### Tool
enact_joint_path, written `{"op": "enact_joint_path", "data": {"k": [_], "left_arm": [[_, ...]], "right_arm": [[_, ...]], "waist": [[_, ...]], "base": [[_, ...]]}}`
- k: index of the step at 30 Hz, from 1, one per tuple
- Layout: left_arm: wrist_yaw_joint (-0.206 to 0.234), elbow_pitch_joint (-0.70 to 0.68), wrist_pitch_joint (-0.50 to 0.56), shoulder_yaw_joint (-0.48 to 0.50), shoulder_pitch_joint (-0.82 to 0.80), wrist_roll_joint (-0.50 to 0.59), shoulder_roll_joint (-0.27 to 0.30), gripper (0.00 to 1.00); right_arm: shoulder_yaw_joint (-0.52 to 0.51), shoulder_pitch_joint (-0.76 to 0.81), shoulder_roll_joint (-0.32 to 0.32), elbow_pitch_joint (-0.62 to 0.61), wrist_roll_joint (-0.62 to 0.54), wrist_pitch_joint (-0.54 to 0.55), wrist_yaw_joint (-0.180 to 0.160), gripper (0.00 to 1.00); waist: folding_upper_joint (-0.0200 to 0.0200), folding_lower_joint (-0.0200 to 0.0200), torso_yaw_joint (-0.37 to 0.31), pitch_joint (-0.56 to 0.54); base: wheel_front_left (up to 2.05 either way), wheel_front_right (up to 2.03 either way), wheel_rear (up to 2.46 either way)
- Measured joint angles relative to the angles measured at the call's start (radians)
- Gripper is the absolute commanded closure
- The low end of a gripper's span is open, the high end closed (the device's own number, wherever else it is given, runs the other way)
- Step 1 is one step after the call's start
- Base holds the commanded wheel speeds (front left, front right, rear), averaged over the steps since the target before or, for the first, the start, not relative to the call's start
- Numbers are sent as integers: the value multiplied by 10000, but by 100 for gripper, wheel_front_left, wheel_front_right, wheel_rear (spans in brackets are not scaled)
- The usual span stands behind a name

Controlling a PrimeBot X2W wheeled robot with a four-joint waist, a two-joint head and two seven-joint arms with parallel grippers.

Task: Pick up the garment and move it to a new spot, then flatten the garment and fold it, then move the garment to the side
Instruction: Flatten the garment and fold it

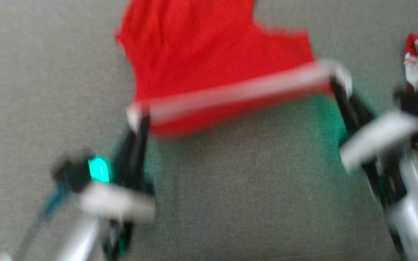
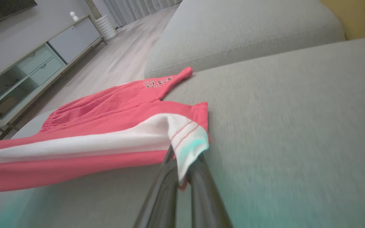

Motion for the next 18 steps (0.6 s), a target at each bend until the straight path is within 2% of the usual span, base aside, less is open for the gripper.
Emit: {"op": "enact_joint_path", "data": {"k": [3, 6, 8, 9, 11, 14, 18], "left_arm": [[125, -635, 0, 38, 2276, 27, -84, 100], [462, -1312, 2, 10, 3988, 196, -73, 100], [548, -1948, 2, -150, 4780, 194, -50, 100], [548, -1948, 2, -150, 4780, 194, -50, 100], [681, -2564, 134, -282, 5315, 148, -27, 100], [723, -3221, 351, -276, 5508, -155, -27, 100], [798, -3361, 644, -121, 4898, -658, -151, 100]], "right_arm": [[-401, 2324, -408, -1572, 286, 792, 0, 100], [-1158, 4398, -629, -3154, 395, 1730, 0, 100], [-1925, 5713, -606, -4289, 594, 2397, 0, 100], [-1925, 5713, -606, -4289, 594, 2397, 0, 100], [-2652, 6734, -470, -5260, 792, 3020, 0, 100], [-3312, 7074, -67, -6057, 978, 3856, 0, 100], [-3459, 5483, 249, -6171, 1005, 4870, 0, 100]], "waist": [[0, 0, 75, -628], [1, 0, 132, -1243], [1, -1, 201, -1599], [1, -1, 201, -1599], [1, -1, 348, -1790], [1, -1, 612, -1786], [0, 2, 868, -1435]], "base": [[0, 0, 0], [0, 0, 0], [0, 0, 0], [0, 0, 0], [0, 0, 0], [0, 0, 0], [0, 0, 0]]}}
